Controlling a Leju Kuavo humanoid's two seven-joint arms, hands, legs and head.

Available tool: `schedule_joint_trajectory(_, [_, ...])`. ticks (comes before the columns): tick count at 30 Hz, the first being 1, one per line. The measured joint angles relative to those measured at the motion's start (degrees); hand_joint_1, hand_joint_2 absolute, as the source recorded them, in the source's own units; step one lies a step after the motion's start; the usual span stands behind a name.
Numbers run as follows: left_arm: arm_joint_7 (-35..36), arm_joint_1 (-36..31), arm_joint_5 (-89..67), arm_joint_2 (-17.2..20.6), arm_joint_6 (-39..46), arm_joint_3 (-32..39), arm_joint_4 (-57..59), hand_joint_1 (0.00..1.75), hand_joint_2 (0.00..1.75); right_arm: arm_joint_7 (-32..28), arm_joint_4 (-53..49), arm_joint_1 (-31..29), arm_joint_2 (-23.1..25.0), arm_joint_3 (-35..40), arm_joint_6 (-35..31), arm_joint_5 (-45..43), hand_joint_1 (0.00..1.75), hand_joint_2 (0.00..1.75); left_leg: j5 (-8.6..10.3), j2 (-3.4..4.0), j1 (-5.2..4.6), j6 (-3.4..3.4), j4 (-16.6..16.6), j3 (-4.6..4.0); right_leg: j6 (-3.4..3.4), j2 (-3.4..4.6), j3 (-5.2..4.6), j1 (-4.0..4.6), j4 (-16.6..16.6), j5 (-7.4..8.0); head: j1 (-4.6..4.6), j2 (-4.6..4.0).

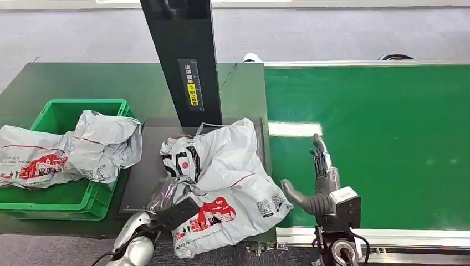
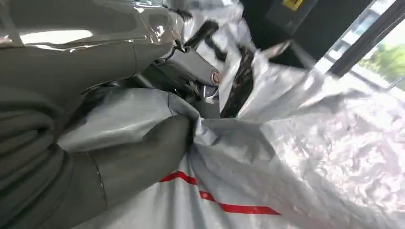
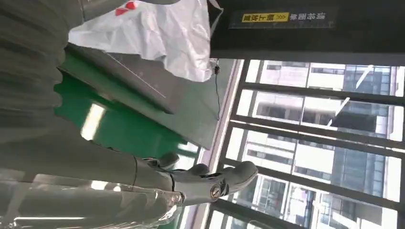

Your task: Moved the parcel from conveyor to table for the left to box.

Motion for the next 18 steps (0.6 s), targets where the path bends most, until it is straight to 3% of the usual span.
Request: schedule_joint_trajectory(18, [-16.65,3.85,4.24,0.26,23.18,0.46,-12.61,1.75,1.75,0.04,-0.44,0.01,-0.07,-0.81,0.04,-1.46,0.0,1.75,0.0,-0.01,0.0,0.0,0.0,-0.03,0.0,0.0,-0.02,0.0,0.0,0.0,0.0,0.0])
